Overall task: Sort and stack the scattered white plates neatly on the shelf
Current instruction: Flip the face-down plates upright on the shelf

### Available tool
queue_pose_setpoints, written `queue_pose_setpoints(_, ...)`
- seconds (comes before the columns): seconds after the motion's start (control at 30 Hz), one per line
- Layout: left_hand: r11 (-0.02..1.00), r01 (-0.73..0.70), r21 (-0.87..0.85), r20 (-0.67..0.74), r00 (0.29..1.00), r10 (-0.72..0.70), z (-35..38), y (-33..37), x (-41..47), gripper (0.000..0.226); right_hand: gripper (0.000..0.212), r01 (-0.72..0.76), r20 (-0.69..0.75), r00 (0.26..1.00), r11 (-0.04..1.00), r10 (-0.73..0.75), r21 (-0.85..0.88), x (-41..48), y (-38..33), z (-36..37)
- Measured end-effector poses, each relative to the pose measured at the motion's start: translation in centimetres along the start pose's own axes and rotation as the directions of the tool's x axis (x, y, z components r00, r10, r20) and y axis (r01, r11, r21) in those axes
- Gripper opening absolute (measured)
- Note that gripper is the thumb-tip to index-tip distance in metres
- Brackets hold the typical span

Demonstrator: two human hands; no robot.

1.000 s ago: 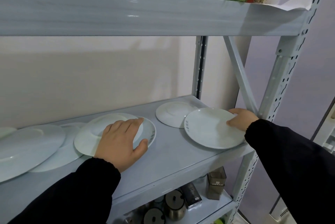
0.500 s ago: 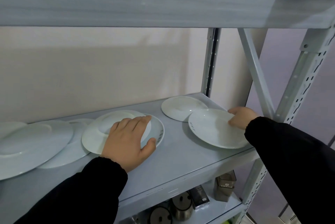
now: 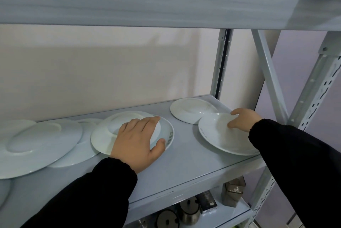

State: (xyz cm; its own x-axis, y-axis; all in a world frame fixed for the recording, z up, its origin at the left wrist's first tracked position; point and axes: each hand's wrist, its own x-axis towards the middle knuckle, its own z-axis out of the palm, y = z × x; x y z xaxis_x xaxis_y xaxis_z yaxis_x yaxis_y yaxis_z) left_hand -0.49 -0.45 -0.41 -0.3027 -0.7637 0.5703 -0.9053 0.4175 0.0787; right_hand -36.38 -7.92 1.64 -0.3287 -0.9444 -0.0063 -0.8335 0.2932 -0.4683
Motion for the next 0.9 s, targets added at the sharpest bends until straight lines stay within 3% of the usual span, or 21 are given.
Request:
queue_pose_setpoints(0.17, 1.0, 0.015, 0.005, -0.024, 1.0, -0.015, 0.0, -0.1, 0.1, 0.06, 0.066, 0.013, -0.012, 1.0, 0.999, -0.013, -0.033, -0.9, -0.8, 0.1)
queue_pose_setpoints(0.27, 1.0, 0.025, -0.017, -0.02, 0.999, -0.025, 0.0, -0.2, 0.1, 0.061, 0.067, 0.172, -0.082, 0.981, 0.983, -0.177, -0.065, -2.3, -2.9, 0.6)
queue_pose_setpoints(0.4, 0.998, 0.047, -0.048, -0.014, 0.999, -0.047, -0.5, -1.1, -0.3, 0.064, 0.072, 0.452, -0.036, 0.892, 0.892, -0.451, 0.011, -5.9, -7.2, 2.6)
queue_pose_setpoints(0.57, 0.994, 0.111, -0.021, 0.012, 0.994, -0.111, -1.4, -3.5, -1.5, 0.067, 0.075, 0.636, 0.121, 0.758, 0.767, -0.642, 0.082, -11.9, -12.4, 5.0)
queue_pose_setpoints(0.7, 0.985, 0.17, 0.025, 0.043, 0.984, -0.171, -2.4, -5.6, -3.2, 0.07, 0.087, 0.73, 0.197, 0.66, 0.681, -0.725, 0.055, -14.8, -15.0, 8.0)
queue_pose_setpoints(0.9, 0.979, 0.206, -0.015, 0.033, 0.978, -0.205, -4.2, -7.9, -5.2, 0.068, 0.096, 0.8, 0.226, 0.591, 0.599, -0.774, -0.037, -16.5, -17.8, 10.4)
